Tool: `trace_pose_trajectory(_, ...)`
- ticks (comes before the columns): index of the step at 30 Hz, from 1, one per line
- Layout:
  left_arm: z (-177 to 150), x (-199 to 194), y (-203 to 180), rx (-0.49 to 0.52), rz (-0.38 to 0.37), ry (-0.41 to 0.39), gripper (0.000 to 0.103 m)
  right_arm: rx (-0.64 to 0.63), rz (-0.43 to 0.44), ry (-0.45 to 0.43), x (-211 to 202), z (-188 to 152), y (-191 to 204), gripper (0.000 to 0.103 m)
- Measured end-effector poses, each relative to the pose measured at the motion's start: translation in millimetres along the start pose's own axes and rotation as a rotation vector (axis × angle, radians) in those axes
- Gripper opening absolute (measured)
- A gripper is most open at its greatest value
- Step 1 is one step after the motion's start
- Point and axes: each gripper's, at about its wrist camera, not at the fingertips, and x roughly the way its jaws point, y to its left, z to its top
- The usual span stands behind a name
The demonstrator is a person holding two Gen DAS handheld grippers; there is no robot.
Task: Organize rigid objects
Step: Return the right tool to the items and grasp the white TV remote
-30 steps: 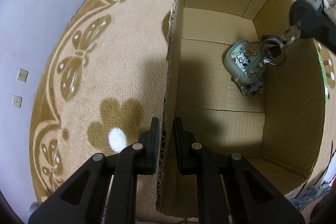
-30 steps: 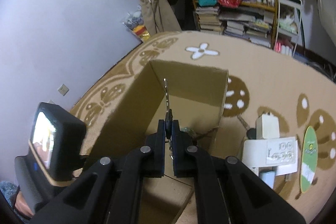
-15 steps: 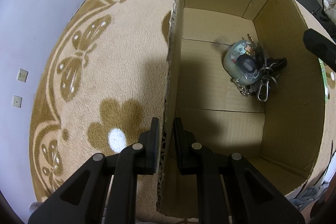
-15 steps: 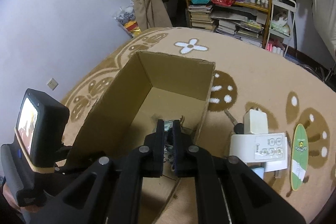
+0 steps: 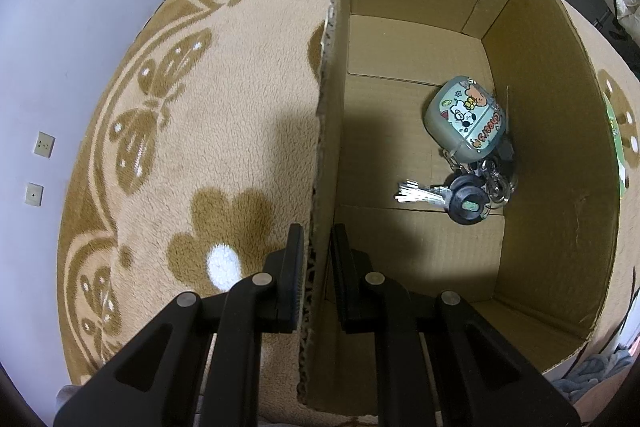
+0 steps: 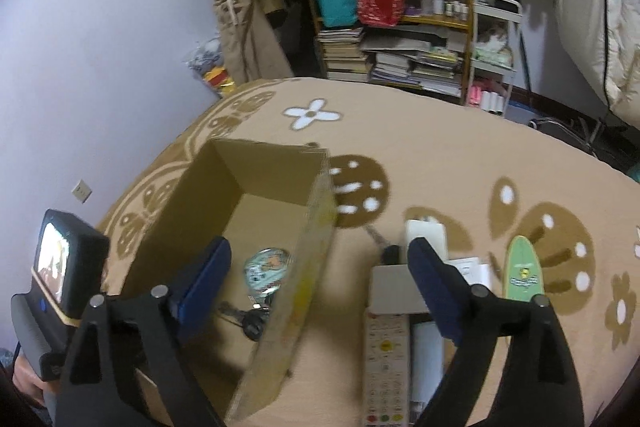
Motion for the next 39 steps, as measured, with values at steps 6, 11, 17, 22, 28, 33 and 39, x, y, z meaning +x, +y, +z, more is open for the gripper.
trace_pose_trajectory(6,0,0,1,-0.001,-0.002,0.001,0.013,0.04,-0.037,0.038,3,-6,-28,0.097)
trace_pose_trajectory(11,0,0,1,-0.003,-0.004,0.001,0.013,0.062,-0.058,0.076,12,-22,-47,0.097)
trace_pose_trajectory(17,0,0,2,0.0,-0.001,0.001,0.013,0.078,-0.066,0.125,26,-40,-56,0.097)
trace_pose_trajectory(22,0,-1,3,0.0,-0.002,0.001,0.014,0.066,-0.046,0.164,39,-56,-57,0.097)
trace_pose_trajectory(28,0,-1,2,-0.001,-0.004,0.001,0.013,0.061,-0.016,0.216,52,-69,-56,0.091)
trace_pose_trajectory(33,-1,-1,3,-0.002,-0.003,0.001,0.014,0.04,0.004,0.249,60,-76,-52,0.074)
trace_pose_trajectory(39,0,0,3,-0.001,-0.004,0.003,0.014,0.011,0.018,0.28,66,-81,-45,0.068)
